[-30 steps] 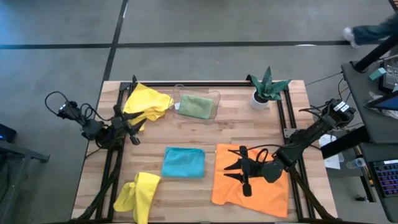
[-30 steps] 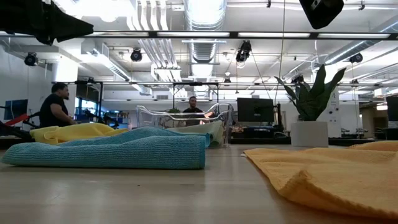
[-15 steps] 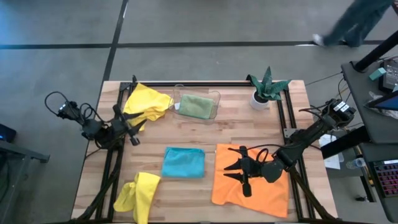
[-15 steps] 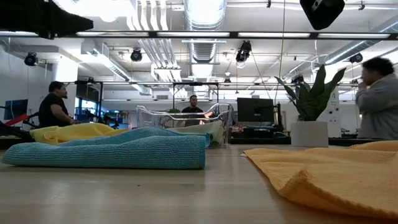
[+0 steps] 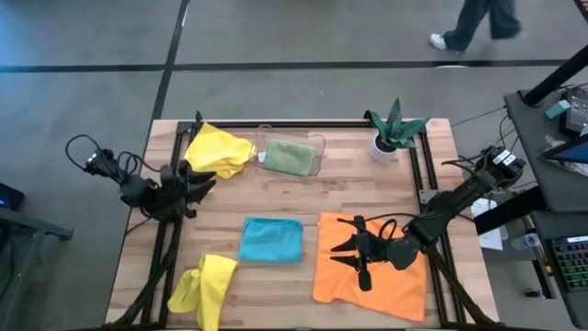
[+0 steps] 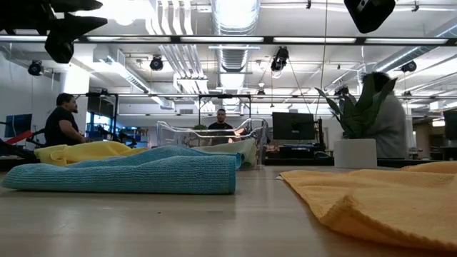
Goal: Fold microfiber towels
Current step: Fold the blue towel
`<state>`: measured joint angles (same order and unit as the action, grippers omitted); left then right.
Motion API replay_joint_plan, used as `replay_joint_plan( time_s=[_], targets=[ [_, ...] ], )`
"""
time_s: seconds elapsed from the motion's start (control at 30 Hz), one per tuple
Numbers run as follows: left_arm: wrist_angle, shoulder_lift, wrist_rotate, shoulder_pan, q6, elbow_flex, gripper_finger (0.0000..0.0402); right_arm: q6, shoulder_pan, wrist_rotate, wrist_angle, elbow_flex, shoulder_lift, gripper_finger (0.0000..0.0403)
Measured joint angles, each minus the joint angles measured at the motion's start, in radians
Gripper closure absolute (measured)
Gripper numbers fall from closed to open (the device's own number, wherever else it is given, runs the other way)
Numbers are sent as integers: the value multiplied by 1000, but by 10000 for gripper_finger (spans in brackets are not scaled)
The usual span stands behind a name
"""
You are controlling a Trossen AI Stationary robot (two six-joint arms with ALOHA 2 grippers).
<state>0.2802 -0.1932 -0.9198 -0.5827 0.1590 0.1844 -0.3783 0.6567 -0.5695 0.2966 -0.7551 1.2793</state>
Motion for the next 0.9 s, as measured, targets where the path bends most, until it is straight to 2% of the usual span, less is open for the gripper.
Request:
replay_joint_plan(
  time_s=[0.4, 0.47, 0.57, 0.67, 0.9],
  targets=[
    [7, -139, 10, 0, 19, 3, 276, 52, 0, -3, 0, 0, 0, 316],
    [24, -181, 56, 0, 19, 12, 276, 52, 0, -3, 0, 0, 0, 316],
    [33, -250, 183, -1, 19, 46, 276, 59, 0, -3, 0, 0, 0, 316],
    [28, -332, 243, -1, 15, 96, 276, 77, 0, -2, 0, 0, 0, 316],
    [15, -685, 371, -1, 12, 202, 276, 89, 0, -6, 0, 0, 0, 316]
  ],
)
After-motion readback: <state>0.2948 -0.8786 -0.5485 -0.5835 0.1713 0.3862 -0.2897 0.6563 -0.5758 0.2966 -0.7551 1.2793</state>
